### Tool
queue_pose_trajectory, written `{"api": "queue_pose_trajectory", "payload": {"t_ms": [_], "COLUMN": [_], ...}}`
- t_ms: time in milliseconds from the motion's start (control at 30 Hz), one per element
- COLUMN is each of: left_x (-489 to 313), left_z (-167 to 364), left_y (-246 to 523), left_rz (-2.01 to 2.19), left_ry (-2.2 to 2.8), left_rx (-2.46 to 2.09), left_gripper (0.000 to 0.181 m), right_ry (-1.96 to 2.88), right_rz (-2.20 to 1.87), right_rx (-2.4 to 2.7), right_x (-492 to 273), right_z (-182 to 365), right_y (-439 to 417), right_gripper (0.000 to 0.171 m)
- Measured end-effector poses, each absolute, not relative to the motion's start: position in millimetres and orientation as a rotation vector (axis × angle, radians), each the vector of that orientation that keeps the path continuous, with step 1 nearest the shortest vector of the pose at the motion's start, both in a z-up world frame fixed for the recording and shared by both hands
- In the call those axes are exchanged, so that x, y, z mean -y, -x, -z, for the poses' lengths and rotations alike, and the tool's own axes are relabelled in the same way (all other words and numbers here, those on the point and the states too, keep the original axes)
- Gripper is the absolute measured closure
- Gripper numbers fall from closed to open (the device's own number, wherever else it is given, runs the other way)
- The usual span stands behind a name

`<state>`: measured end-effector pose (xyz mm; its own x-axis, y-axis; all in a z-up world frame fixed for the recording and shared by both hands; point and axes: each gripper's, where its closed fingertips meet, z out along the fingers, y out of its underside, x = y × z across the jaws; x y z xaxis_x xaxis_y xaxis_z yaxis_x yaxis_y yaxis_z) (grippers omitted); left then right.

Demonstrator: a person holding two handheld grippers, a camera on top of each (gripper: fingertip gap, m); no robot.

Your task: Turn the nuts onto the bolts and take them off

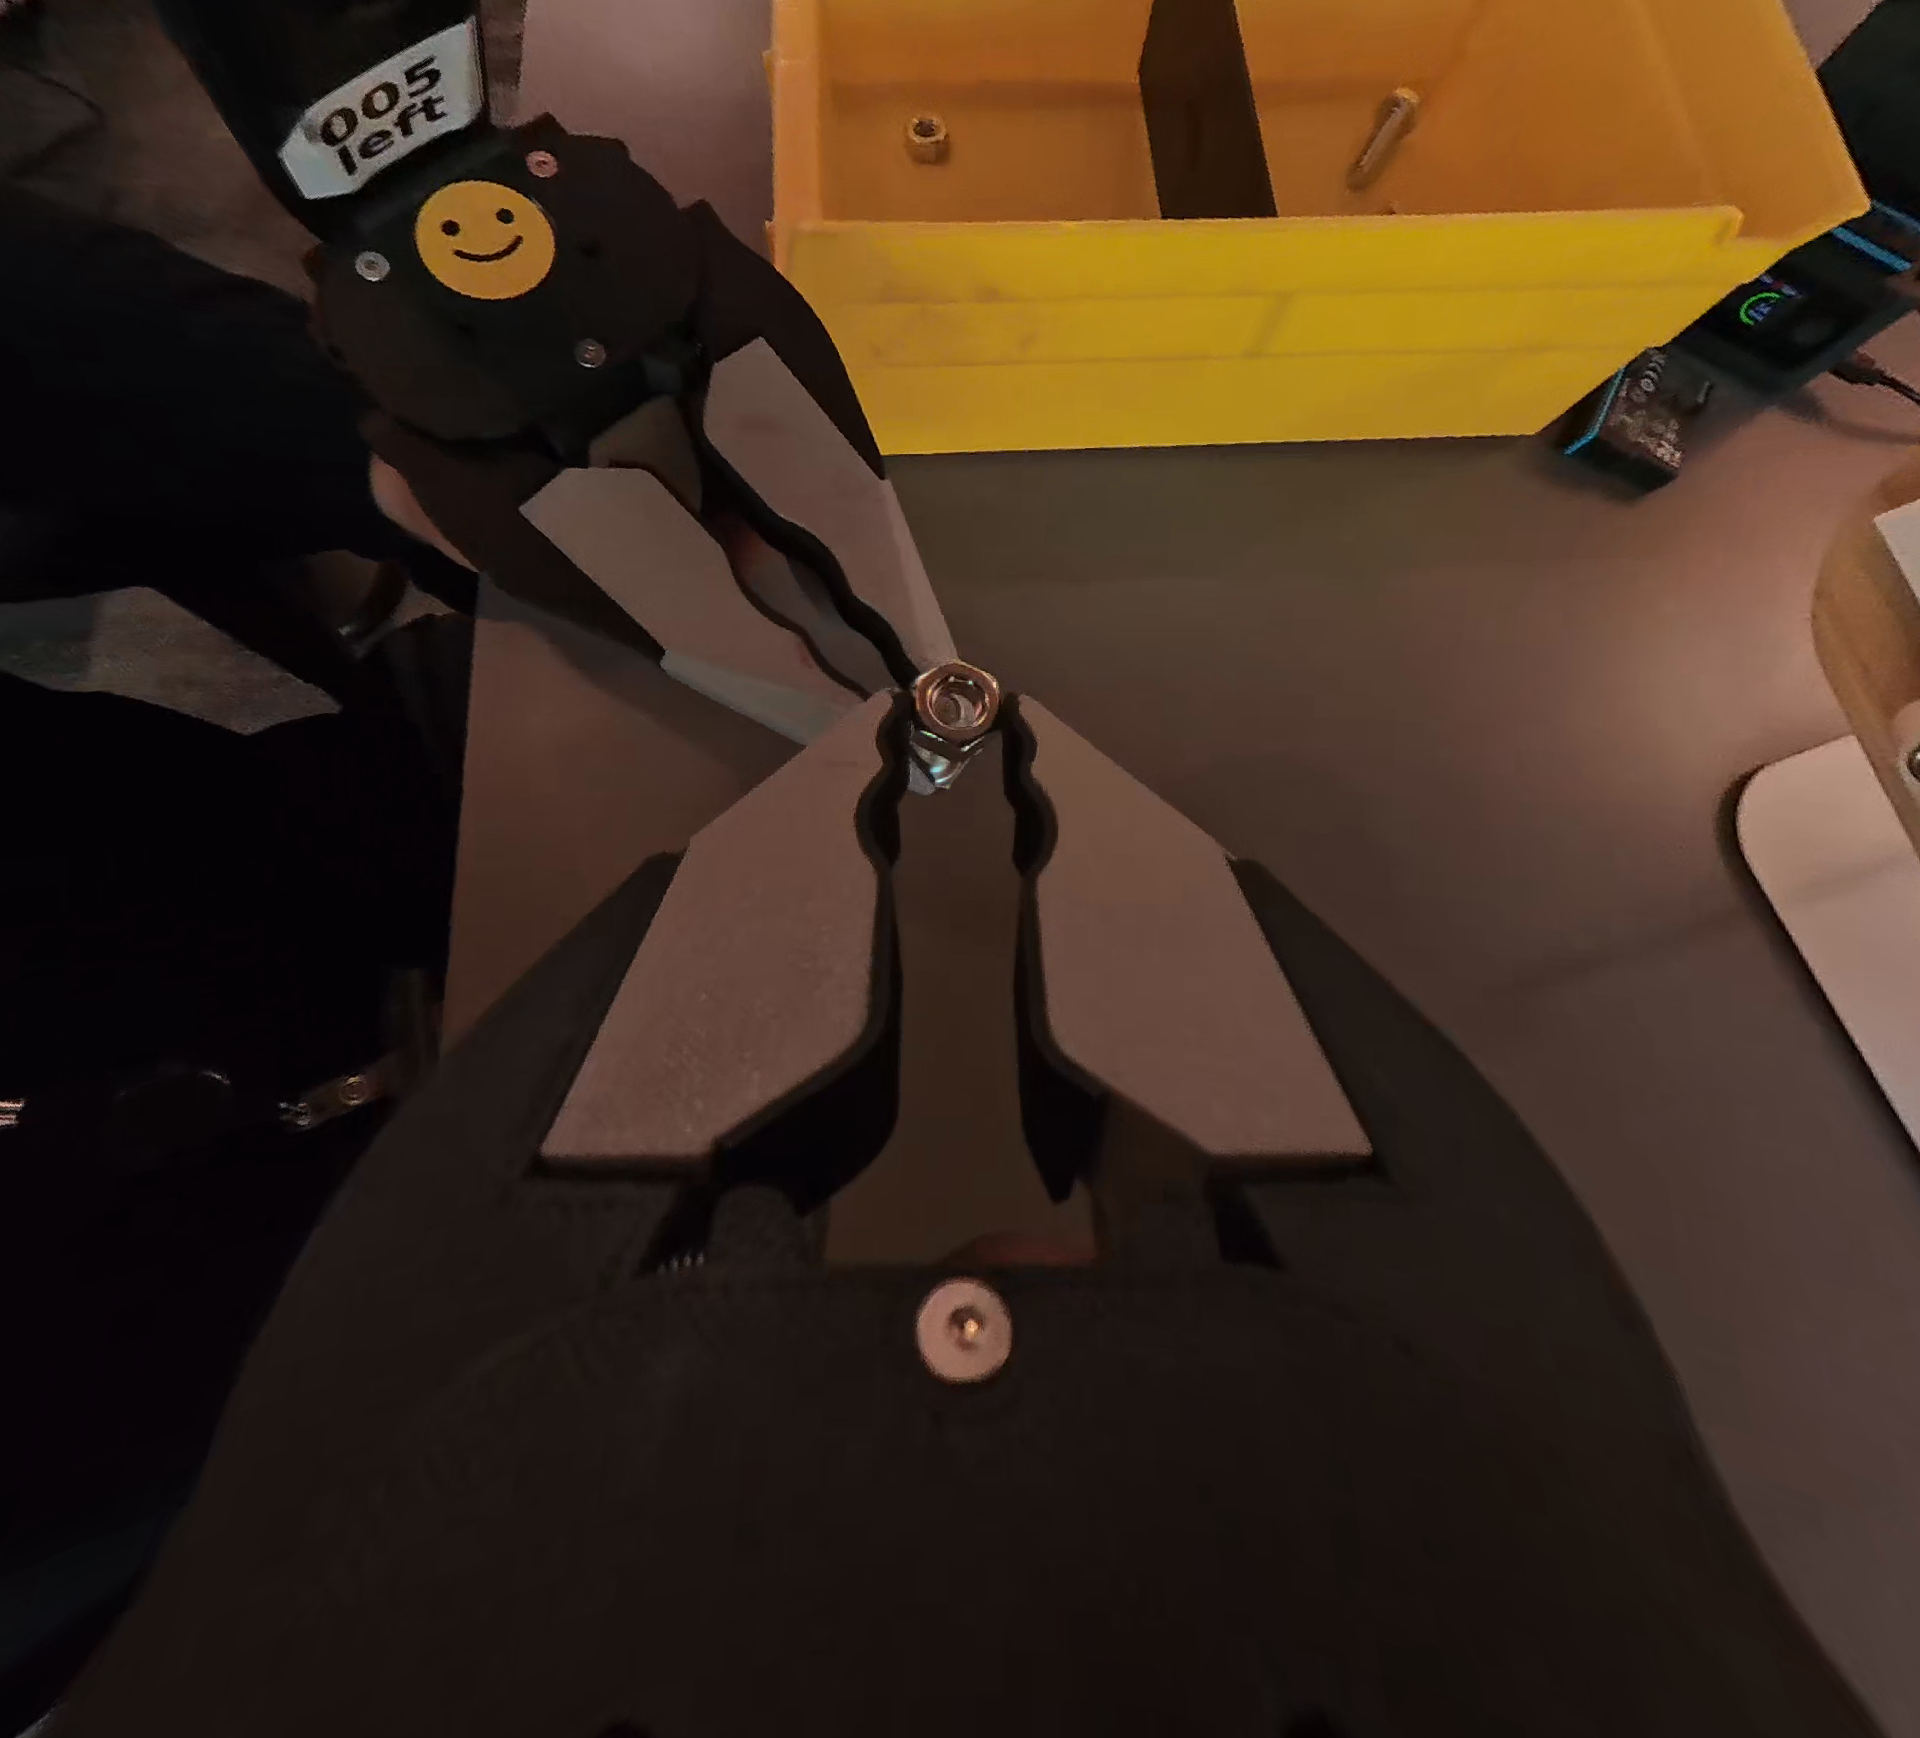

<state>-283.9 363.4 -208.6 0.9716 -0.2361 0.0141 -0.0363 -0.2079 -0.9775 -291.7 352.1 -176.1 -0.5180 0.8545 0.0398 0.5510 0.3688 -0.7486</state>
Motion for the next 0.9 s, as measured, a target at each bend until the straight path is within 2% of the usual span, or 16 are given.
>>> {"api": "queue_pose_trajectory", "payload": {"t_ms": [900], "left_x": [-364.6], "left_z": [209.2], "left_y": [289.1], "left_rz": [0.133], "left_ry": [1.782], "left_rx": [-0.173], "left_gripper": [0.174], "right_ry": [1.391], "right_rz": [-0.936], "right_rx": [2.122], "right_x": [-351.7], "right_z": [183.3], "right_y": [297.9], "right_gripper": [0.156]}}
